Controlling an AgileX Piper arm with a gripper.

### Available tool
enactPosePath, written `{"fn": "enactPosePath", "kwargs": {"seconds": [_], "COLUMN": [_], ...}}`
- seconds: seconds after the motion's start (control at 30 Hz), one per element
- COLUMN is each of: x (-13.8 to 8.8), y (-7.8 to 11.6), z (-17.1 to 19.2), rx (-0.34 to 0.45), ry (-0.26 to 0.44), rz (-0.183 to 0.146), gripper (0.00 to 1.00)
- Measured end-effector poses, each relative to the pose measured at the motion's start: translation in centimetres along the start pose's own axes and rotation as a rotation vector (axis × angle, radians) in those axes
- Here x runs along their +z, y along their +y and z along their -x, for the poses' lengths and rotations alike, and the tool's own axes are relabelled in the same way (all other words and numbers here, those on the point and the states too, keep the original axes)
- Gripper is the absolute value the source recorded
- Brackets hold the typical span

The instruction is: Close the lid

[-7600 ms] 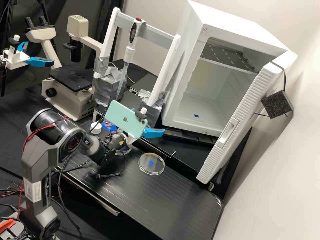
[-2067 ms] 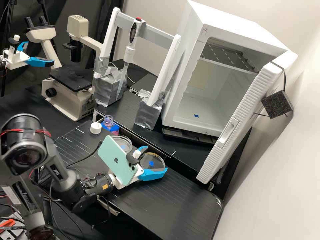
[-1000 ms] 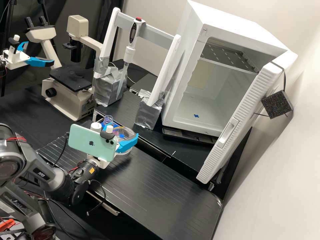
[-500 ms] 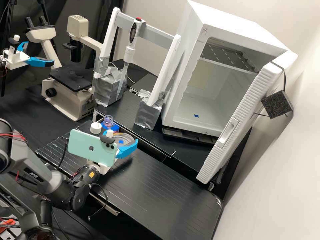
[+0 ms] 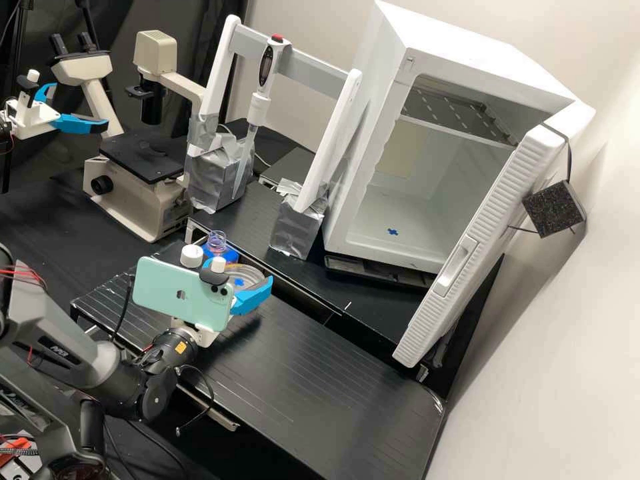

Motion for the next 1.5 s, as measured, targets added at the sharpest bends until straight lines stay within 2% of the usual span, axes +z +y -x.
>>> {"fn": "enactPosePath", "kwargs": {"seconds": [0.37, 0.57, 0.67, 0.87, 1.07, 1.33, 1.37, 1.5], "x": [-1.2, -1.5, -1.3, -0.4, 0.3, 0.1, 0.1, 0.3], "y": [0.7, 0.3, -0.2, -0.5, -0.1, 0.0, 0.0, 0.0], "z": [0.6, 0.3, 0.0, -0.3, 0.1, 0.3, 0.3, 0.3], "rx": [0.054, 0.022, -0.011, -0.041, -0.016, -0.017, -0.017, -0.021], "ry": [0.037, 0.065, 0.072, 0.037, -0.013, -0.010, -0.010, -0.013], "rz": [0.002, -0.007, -0.001, 0.000, 0.007, 0.013, 0.013, 0.007], "gripper": [0.00, 0.00, 0.00, 0.00, 0.00, 0.00, 1.00, 1.00]}}
